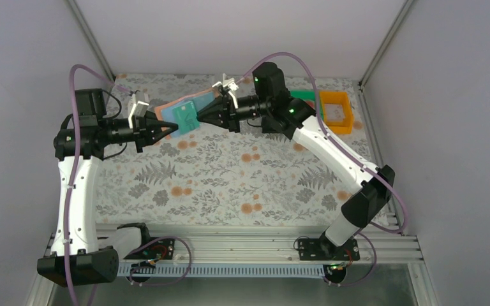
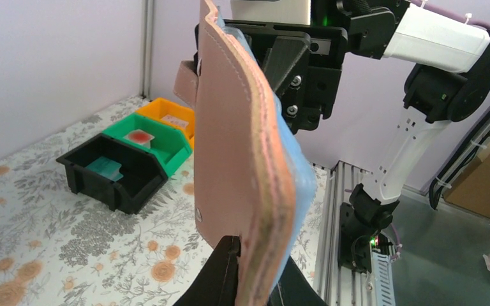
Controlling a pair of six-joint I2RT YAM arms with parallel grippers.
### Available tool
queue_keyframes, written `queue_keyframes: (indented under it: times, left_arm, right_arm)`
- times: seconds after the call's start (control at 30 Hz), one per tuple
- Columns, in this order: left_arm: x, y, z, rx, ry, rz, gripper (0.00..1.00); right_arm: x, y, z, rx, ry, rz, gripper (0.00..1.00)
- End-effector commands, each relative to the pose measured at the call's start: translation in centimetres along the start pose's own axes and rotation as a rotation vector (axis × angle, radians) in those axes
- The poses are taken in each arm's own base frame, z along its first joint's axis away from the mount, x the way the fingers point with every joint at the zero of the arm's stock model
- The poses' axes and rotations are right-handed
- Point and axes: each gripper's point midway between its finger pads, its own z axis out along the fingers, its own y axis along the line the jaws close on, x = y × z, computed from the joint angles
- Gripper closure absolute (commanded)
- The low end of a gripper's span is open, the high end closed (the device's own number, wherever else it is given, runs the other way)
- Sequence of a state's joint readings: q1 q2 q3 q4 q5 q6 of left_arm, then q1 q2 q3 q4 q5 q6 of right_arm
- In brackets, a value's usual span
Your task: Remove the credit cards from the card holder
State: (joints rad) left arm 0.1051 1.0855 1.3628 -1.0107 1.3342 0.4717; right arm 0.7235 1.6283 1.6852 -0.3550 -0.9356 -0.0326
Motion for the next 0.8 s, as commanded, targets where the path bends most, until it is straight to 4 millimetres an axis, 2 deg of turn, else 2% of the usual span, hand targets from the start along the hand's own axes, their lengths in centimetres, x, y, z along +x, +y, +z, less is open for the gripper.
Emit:
queue_keyframes:
  times: [0.0, 0.17, 0.2, 0.33, 0.5, 0.57, 0.77]
  left_arm:
    - [-1.3, -1.4, -0.3, 0.040, -0.034, 0.078, 0.98]
    - [-1.2, -1.4, -0.3, 0.043, -0.035, 0.076, 0.98]
    - [-1.2, -1.4, -0.3, 0.043, -0.035, 0.077, 0.97]
    - [-1.1, -1.3, -0.3, 0.041, -0.034, 0.068, 0.98]
    - [-1.1, -1.3, -0.3, 0.040, -0.034, 0.068, 0.98]
    - [-1.0, -1.2, -0.3, 0.037, -0.033, 0.065, 0.97]
    - [-0.9, -0.6, -0.2, 0.023, -0.030, 0.043, 0.93]
  right_arm:
    - [-1.5, 0.4, 0.6, -0.026, -0.032, -0.031, 0.89]
    - [-2.1, 1.2, 0.8, -0.047, -0.038, -0.050, 0.91]
    - [-1.2, 0.5, 1.6, -0.053, -0.022, -0.030, 0.92]
    - [-1.1, 1.5, 1.8, -0.104, -0.019, -0.041, 0.91]
    - [-0.7, 1.7, 1.6, -0.094, -0.008, -0.055, 0.96]
    - [-1.7, 2.6, 0.6, -0.075, -0.025, -0.093, 0.96]
    - [-1.6, 1.5, -1.3, 0.012, -0.016, -0.091, 0.96]
